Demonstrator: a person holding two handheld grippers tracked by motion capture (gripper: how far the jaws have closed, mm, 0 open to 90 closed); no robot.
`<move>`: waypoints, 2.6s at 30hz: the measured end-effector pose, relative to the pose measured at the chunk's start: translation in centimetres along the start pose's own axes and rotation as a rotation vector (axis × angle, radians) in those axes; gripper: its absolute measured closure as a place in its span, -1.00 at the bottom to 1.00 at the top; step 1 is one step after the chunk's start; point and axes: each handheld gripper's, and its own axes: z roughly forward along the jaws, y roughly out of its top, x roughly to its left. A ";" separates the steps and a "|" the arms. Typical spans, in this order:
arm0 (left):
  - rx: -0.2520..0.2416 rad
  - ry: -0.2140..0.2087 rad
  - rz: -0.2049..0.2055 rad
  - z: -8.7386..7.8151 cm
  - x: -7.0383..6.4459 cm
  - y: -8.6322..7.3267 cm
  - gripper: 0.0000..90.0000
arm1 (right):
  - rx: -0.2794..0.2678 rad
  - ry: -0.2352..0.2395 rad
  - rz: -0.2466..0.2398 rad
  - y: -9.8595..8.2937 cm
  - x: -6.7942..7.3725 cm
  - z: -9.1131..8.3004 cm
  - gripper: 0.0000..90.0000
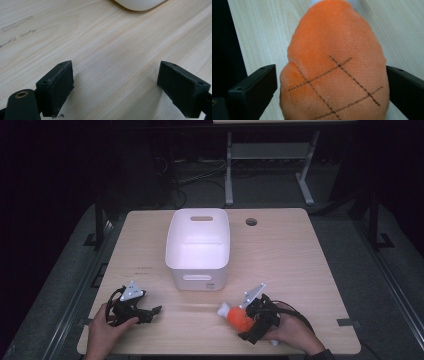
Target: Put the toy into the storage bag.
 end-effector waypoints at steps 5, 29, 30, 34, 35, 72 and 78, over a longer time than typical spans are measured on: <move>0.000 0.000 0.000 0.0 0.0 0.0 -0.72 | -0.001 -0.013 0.005 -0.1 -0.1 -0.2 -0.83; 0.003 0.000 0.004 0.0 0.0 0.0 -0.72 | -0.005 -0.020 0.009 -0.4 -0.4 -1.5 -0.51; 0.003 0.001 0.004 0.0 0.0 0.0 -0.72 | -0.008 -0.023 0.013 -0.4 -0.5 -1.6 -0.50; 0.004 0.000 0.004 0.0 0.0 0.0 -0.71 | -0.023 -0.033 0.025 -0.6 -0.8 -2.3 -0.50; 0.003 0.000 0.004 0.0 0.0 0.0 -0.71 | -0.028 -0.035 0.027 -0.6 -0.9 -2.5 -0.50; -0.005 0.001 -0.005 0.0 0.0 0.0 -0.71 | -0.124 -0.103 0.069 0.4 -4.3 -6.2 -0.50; -0.004 0.001 -0.004 0.0 0.0 0.0 -0.71 | -0.135 -0.109 0.078 0.5 -4.6 -6.8 -0.50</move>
